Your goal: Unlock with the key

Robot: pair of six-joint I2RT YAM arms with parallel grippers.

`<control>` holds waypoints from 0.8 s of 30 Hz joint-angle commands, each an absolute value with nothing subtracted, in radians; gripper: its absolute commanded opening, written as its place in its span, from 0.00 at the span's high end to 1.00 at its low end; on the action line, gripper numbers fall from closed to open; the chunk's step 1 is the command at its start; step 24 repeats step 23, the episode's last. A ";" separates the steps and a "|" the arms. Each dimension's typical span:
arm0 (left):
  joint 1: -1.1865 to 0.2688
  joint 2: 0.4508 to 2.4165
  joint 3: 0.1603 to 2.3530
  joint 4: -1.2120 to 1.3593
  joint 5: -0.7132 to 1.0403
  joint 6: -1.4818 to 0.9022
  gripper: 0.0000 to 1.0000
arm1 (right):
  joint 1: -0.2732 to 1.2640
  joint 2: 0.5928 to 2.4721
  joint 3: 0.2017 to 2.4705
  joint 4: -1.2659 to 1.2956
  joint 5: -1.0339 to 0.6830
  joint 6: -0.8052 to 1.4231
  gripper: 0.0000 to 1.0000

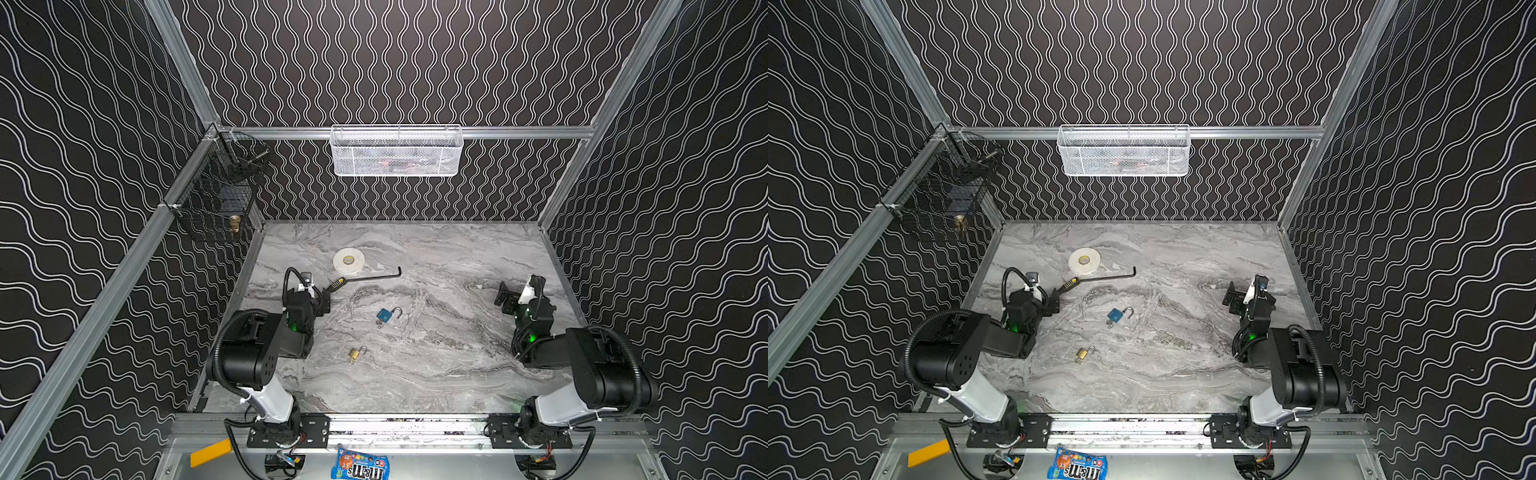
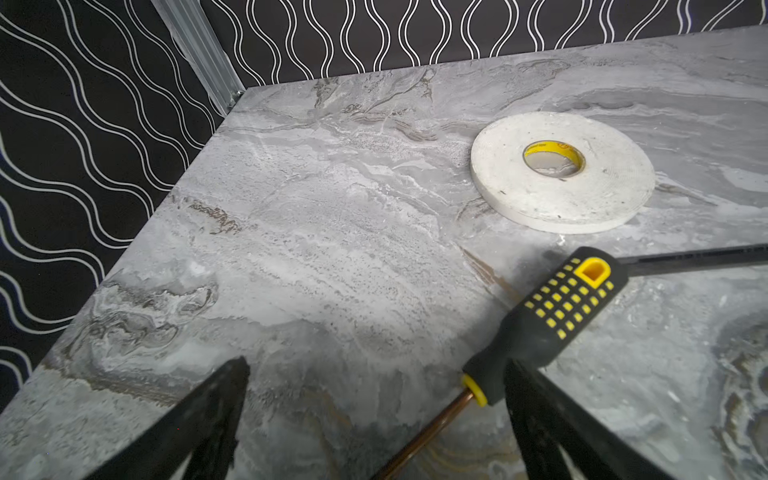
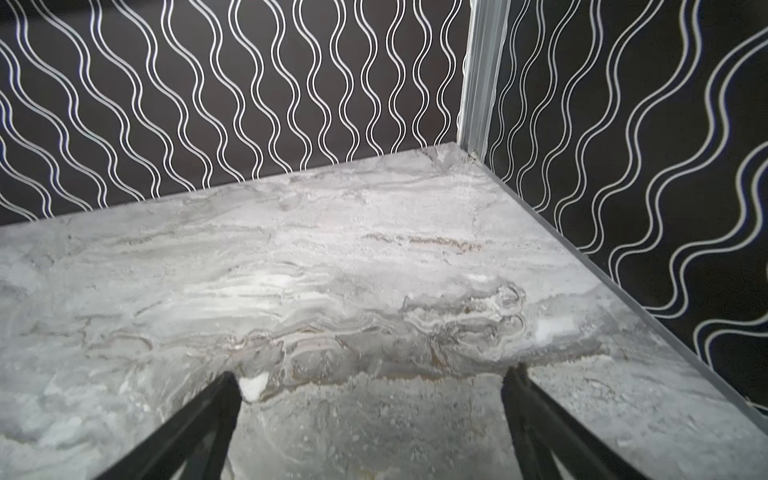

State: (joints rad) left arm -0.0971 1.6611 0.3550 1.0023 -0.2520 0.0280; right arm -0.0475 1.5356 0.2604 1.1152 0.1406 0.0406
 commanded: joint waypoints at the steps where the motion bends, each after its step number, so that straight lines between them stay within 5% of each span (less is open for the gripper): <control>1: -0.095 1.658 0.356 1.051 -0.241 0.046 0.01 | -0.046 1.520 0.278 1.112 0.120 0.026 0.01; 24: -0.095 1.661 0.355 1.061 -0.241 0.049 0.01 | -0.047 1.540 0.262 1.182 0.103 0.012 0.01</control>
